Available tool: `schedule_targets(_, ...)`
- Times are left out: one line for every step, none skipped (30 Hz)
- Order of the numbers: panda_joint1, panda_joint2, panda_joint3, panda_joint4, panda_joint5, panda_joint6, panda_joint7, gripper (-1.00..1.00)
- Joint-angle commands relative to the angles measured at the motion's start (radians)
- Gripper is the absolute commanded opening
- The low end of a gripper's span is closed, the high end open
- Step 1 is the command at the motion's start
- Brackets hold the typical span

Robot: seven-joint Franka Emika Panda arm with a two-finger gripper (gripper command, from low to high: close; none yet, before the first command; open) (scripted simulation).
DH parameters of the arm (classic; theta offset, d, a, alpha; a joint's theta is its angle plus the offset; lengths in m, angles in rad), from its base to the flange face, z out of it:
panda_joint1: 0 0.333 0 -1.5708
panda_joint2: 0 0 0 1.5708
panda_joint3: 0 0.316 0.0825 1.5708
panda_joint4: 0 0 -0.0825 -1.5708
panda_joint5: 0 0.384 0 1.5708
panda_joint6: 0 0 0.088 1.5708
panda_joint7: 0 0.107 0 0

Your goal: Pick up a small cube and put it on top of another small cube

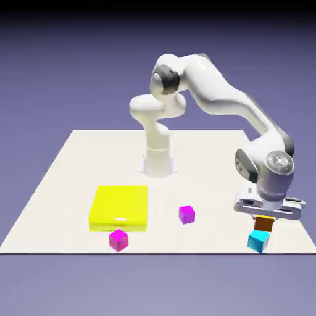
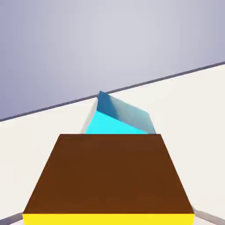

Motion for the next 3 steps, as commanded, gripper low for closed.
schedule_targets(0.000, 0.000, 0.000, 0.000, -0.003, -0.001, 0.001, 1.00)
schedule_targets(0.000, 0.000, 0.000, 0.000, -0.003, -0.001, 0.001, 1.00)
schedule_targets(-0.006, -0.022, 0.002, 0.021, 0.000, -0.044, 0.002, 1.00)
